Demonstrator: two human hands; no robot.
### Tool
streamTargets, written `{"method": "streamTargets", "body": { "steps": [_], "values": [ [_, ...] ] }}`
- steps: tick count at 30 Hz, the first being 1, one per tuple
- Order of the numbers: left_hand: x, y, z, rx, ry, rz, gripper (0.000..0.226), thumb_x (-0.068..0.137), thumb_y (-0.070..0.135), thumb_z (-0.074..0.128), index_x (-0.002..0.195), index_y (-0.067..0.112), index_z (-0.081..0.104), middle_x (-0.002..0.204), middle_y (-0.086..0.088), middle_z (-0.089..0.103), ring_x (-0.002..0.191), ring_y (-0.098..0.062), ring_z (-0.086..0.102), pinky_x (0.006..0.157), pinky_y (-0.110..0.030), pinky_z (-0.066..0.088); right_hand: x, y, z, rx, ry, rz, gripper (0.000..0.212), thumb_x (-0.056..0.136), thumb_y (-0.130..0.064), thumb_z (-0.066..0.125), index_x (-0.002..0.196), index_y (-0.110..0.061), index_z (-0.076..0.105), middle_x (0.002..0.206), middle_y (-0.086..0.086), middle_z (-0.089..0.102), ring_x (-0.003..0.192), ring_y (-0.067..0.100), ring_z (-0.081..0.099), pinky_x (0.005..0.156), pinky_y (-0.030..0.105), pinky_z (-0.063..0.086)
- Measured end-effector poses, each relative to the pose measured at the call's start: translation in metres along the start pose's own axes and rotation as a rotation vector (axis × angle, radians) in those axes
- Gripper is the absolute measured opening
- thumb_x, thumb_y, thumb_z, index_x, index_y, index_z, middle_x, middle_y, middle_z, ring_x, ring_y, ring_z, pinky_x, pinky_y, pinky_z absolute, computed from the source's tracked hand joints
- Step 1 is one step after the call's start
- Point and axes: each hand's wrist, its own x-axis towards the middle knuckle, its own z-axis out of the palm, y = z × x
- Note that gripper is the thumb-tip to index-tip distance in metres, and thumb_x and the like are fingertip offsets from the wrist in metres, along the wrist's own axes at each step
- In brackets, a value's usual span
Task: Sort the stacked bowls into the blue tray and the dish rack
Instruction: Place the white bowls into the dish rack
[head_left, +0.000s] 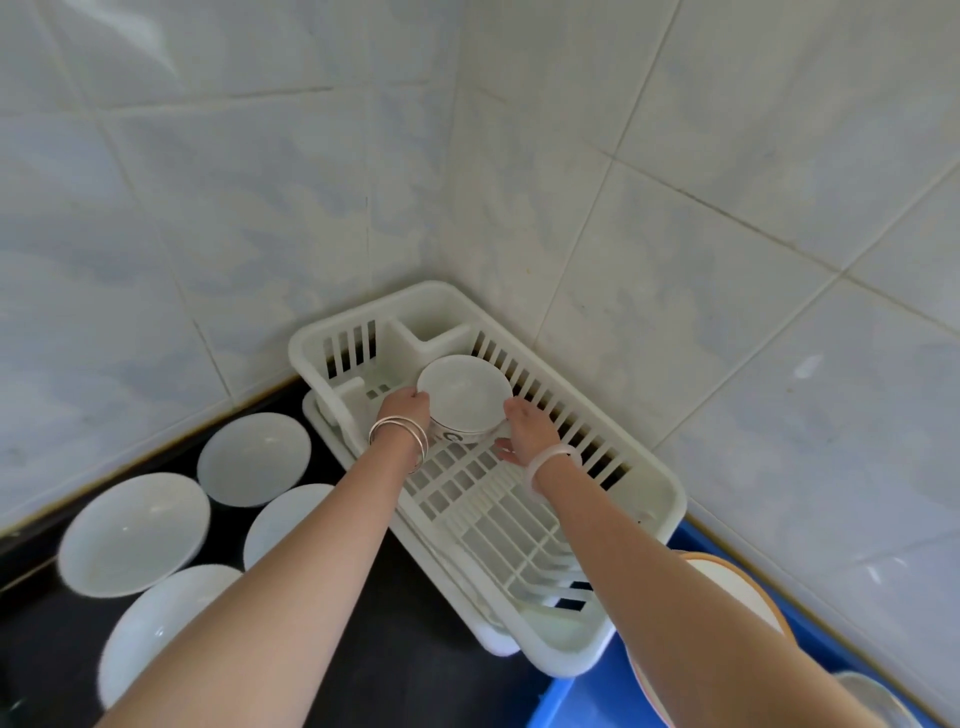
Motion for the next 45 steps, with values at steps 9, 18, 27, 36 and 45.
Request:
{"method": "streamTargets", "body": {
  "steps": [9,18,27,36,45],
  "values": [
    [-0.069,0.007,-0.047,0.134,-0.083,0.160,0.026,0.093,0.022,0.042,0.073,0.032,0.056,0.081,-0.008,0.058,0.085,-0.022,0.054,0.089,-0.037,0.046,-0.080,-0.015,0.004,-0.260,0.008,-0.202,0.041,0.098,-0.036,0.034,0.132,-0.017,0.048,0.125,0.007,0.059,0.108,0.027,0.058,0.097,0.048,0.046],
    [-0.166,-0.074,-0.154,0.349,0.162,0.251,0.031,0.092,0.020,0.047,0.118,0.021,0.063,0.123,-0.005,0.065,0.113,-0.026,0.058,0.093,-0.029,0.041,-0.176,0.023,0.058,-0.344,-0.231,-0.232,0.035,0.096,-0.038,0.035,0.117,-0.021,0.057,0.111,0.002,0.064,0.102,0.024,0.060,0.095,0.043,0.047],
    [-0.195,-0.142,-0.216,0.485,0.435,0.223,0.039,0.087,0.004,0.054,0.126,0.012,0.057,0.144,-0.007,0.046,0.130,-0.028,0.045,0.108,-0.039,0.035,-0.153,0.070,0.125,-0.494,-0.239,0.054,0.050,0.096,-0.034,0.039,0.141,-0.013,0.036,0.129,0.012,0.056,0.114,0.030,0.056,0.098,0.041,0.046],
    [-0.183,-0.161,-0.230,0.108,0.376,0.010,0.064,0.087,0.004,0.053,0.143,0.025,0.031,0.143,-0.004,0.047,0.123,-0.029,0.052,0.106,-0.042,0.036,-0.128,0.069,0.151,0.058,-0.066,0.245,0.037,0.089,-0.004,0.053,0.125,-0.003,0.050,0.104,0.021,0.063,0.089,0.035,0.066,0.078,0.041,0.058],
    [-0.174,-0.170,-0.239,-0.297,0.286,-0.028,0.055,0.085,-0.008,0.051,0.135,0.016,0.045,0.137,-0.007,0.051,0.127,-0.027,0.046,0.106,-0.044,0.039,-0.149,0.055,0.137,0.030,-0.040,0.054,0.025,0.083,0.001,0.057,0.064,-0.014,0.063,0.071,0.004,0.066,0.062,0.016,0.066,0.056,0.027,0.059]
  ]
}}
